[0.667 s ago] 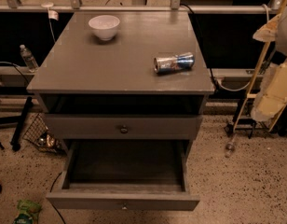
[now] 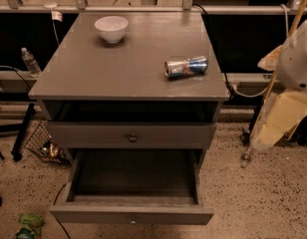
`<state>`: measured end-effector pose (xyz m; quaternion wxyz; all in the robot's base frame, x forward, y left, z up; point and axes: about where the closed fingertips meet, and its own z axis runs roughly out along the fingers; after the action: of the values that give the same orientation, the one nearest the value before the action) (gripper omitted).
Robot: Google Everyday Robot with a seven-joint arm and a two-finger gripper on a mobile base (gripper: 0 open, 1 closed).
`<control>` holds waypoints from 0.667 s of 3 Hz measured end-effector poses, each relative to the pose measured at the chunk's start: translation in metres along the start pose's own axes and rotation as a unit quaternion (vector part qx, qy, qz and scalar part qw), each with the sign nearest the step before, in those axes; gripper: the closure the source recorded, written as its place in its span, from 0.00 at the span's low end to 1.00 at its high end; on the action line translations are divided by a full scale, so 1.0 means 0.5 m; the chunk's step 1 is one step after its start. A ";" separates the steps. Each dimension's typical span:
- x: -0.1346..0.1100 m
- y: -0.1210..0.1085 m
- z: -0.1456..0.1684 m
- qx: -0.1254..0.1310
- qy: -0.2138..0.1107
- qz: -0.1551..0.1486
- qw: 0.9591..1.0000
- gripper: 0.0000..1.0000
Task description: Close middle drawer
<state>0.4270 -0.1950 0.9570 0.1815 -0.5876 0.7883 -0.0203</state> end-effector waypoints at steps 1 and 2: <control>0.005 0.057 0.115 -0.038 -0.001 0.045 0.998 0.00; 0.023 0.134 0.283 -0.063 0.032 0.118 0.990 0.00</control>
Offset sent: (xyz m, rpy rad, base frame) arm -0.0319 0.0484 -0.2246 0.0375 0.2668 -0.3517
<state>0.4063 -0.1592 0.8057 0.1198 -0.4996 0.8573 0.0324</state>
